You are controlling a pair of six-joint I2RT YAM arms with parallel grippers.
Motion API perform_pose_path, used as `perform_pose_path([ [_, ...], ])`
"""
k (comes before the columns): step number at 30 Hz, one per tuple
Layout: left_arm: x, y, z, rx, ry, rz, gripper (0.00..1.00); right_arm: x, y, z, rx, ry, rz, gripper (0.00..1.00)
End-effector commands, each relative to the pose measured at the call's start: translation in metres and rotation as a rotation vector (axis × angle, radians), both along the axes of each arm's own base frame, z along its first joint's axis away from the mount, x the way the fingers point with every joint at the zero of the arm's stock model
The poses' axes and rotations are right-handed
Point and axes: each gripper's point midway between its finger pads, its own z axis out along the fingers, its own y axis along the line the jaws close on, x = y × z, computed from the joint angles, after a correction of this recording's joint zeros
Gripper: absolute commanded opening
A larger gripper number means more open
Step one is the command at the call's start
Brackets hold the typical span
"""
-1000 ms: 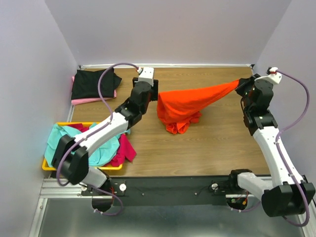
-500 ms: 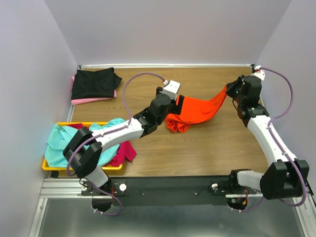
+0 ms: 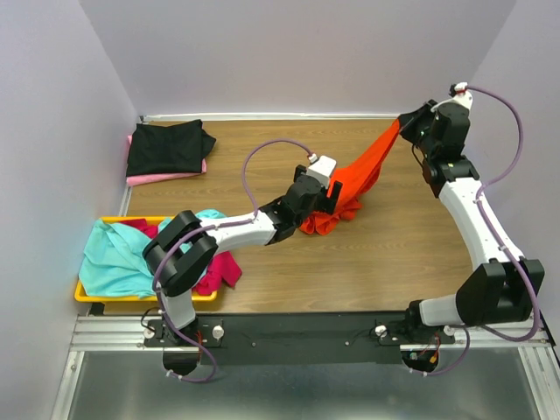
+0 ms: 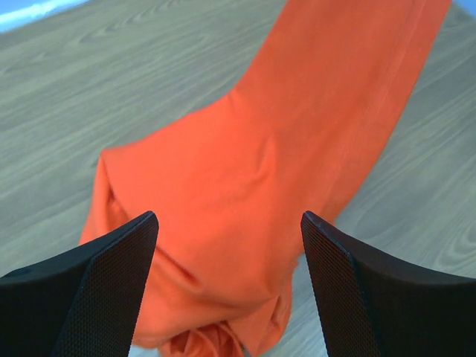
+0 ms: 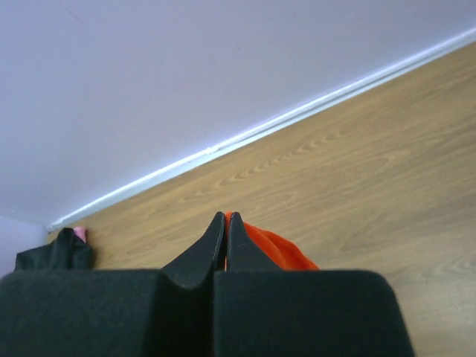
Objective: Fold and stack the t-shirts
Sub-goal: Flatten the tshirt out
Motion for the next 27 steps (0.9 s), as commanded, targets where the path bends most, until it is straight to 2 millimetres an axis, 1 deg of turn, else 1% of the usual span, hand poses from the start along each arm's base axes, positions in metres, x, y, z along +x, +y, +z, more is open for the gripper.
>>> perform_pose_path([
  [1, 0.002, 0.033, -0.002, 0.003, 0.011, 0.174, 0.86, 0.015, 0.0, 0.004, -0.009, -0.01, 0.013, 0.0],
  [2, 0.0, 0.039, -0.007, 0.01, 0.021, 0.195, 0.86, 0.019, 0.001, 0.005, -0.011, -0.009, 0.013, 0.01],
  [3, -0.006, 0.047, -0.018, 0.034, 0.035, 0.21, 0.86, 0.02, 0.001, 0.003, -0.014, -0.005, 0.015, 0.01],
  [4, -0.008, 0.056, -0.017, 0.021, 0.038, 0.249, 0.85, 0.025, 0.001, -0.002, -0.015, 0.006, 0.012, 0.01],
  [5, -0.015, 0.064, -0.029, 0.039, 0.056, 0.262, 0.85, 0.026, 0.0, -0.004, -0.016, 0.01, 0.011, 0.0],
  [6, -0.017, 0.07, -0.033, 0.044, 0.065, 0.277, 0.85, 0.028, 0.0, -0.005, -0.017, 0.013, 0.011, 0.01],
  [7, -0.019, 0.076, -0.031, 0.032, 0.066, 0.296, 0.85, 0.03, 0.001, -0.008, -0.016, 0.02, 0.011, 0.01],
  [8, -0.024, 0.084, -0.042, 0.047, 0.09, 0.309, 0.85, 0.032, 0.0, -0.012, -0.017, 0.029, 0.008, 0.01],
  [10, -0.028, 0.09, -0.047, 0.049, 0.103, 0.323, 0.85, 0.034, -0.001, -0.014, -0.018, 0.033, 0.002, 0.01],
  [11, -0.032, 0.094, -0.055, 0.06, 0.123, 0.331, 0.85, 0.036, -0.001, -0.018, -0.019, 0.041, -0.001, 0.0],
  [14, -0.033, 0.101, -0.066, 0.08, 0.138, 0.354, 0.86, 0.037, -0.002, -0.017, -0.02, 0.038, -0.004, 0.01],
  [17, -0.029, 0.102, -0.071, 0.085, 0.147, 0.359, 0.87, 0.037, -0.001, -0.016, -0.018, 0.038, -0.003, 0.0],
  [22, -0.019, 0.095, -0.074, 0.038, 0.158, 0.314, 0.85, 0.034, -0.002, -0.013, -0.02, 0.032, -0.006, 0.0],
  [23, -0.018, 0.093, -0.074, 0.037, 0.157, 0.303, 0.84, 0.033, -0.003, -0.012, -0.021, 0.029, -0.007, 0.01],
  [26, -0.012, 0.085, -0.067, -0.002, 0.143, 0.268, 0.78, 0.031, -0.004, -0.01, -0.027, 0.026, -0.011, 0.0],
  [27, -0.011, 0.082, -0.068, -0.002, 0.144, 0.259, 0.77, 0.031, -0.004, -0.01, -0.027, 0.027, -0.014, 0.01],
])
